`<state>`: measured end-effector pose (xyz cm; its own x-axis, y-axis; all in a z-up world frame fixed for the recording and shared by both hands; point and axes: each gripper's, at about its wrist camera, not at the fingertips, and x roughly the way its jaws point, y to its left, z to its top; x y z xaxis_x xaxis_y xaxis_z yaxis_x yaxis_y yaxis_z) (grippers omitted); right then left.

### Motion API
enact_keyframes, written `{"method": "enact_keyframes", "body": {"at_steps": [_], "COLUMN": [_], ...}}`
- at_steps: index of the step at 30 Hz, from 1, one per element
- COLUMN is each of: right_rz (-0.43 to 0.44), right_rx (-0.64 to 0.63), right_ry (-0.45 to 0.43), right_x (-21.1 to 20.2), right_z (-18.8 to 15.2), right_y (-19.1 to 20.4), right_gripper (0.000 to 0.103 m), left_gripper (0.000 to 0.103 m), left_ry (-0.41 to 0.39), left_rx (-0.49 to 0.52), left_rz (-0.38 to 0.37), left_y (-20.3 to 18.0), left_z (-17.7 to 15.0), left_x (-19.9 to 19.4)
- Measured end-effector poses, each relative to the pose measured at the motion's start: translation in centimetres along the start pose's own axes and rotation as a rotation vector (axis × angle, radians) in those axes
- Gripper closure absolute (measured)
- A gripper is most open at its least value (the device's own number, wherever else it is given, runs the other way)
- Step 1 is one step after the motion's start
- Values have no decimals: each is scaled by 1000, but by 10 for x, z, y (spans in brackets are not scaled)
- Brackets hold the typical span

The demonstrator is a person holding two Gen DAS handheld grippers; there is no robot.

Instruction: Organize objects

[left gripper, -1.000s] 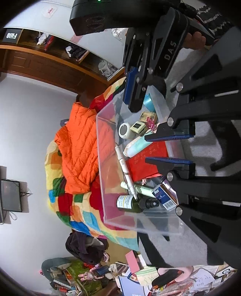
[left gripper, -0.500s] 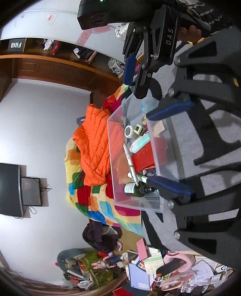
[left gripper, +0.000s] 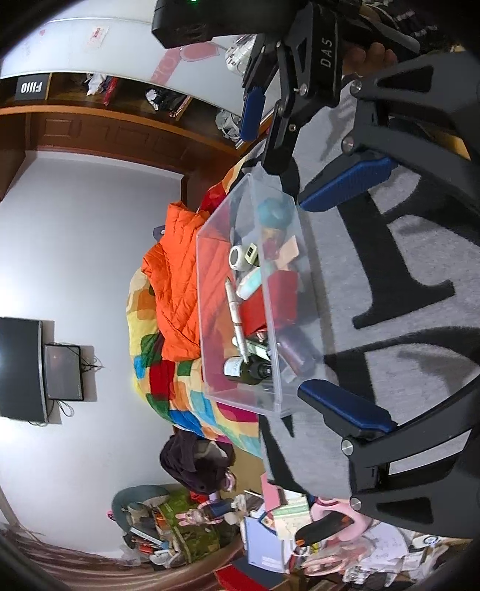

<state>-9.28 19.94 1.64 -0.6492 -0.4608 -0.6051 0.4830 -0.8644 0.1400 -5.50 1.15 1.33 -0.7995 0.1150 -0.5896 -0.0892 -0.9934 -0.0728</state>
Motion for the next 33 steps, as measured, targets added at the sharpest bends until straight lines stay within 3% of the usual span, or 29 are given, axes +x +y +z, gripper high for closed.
{"method": "enact_keyframes", "body": {"at_steps": [33], "right_rz": [29], "right_rx": [-33], "right_ry": [1], "right_x": [-1], "right_z": [-5], "right_y": [18], "right_gripper": [21], "left_gripper": [10], "left_ry": [2], "left_rx": [-31], "left_rz": [-16], "left_y": [3], "left_z": [-3], "left_x": [-1]}}
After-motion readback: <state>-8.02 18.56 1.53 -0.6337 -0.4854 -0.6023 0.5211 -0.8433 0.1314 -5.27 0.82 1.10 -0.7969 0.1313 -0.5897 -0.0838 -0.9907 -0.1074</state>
